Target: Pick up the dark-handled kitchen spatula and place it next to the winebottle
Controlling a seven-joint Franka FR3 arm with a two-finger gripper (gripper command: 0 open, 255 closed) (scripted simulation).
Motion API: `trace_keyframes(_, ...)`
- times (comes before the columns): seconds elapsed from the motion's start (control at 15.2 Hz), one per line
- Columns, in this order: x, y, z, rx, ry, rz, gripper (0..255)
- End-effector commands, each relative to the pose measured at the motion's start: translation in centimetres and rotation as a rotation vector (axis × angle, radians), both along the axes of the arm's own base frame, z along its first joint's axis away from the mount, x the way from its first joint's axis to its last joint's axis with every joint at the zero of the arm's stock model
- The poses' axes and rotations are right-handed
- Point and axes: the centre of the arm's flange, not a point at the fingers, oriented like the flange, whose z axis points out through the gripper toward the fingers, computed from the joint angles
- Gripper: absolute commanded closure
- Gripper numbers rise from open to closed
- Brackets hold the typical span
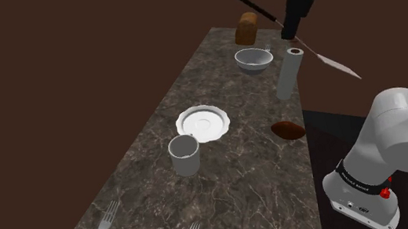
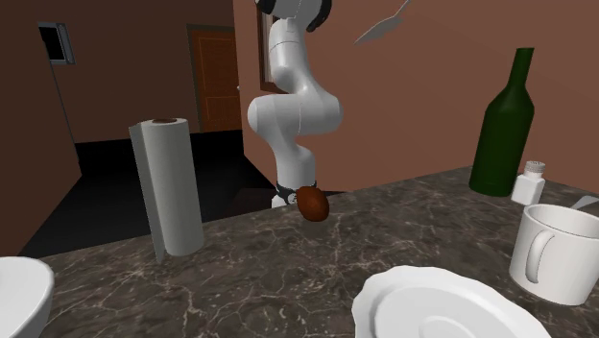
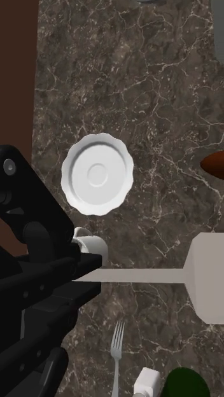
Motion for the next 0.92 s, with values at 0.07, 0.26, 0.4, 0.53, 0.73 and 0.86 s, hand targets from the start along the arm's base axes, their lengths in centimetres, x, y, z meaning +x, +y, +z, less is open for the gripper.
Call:
trace_keyframes(0.07,-3.1,2.6,0.0,0.0,0.001,-0.001,255)
trace_keyframes(0.26,-6.3,5.0,0.0,0.0,0.001,-0.001,255)
trace_keyframes(0.4,-8.4,6.6,0.0,0.0,0.001,-0.001,255)
trace_keyframes(0.53,-10.5,8.2,0.1,0.0,0.001,-0.001,255)
trace_keyframes(0.73,-13.6,10.6,0.1,0.0,0.001,-0.001,255)
trace_keyframes(0.86,-13.6,10.6,-1.0,0.0,0.001,-0.001,255)
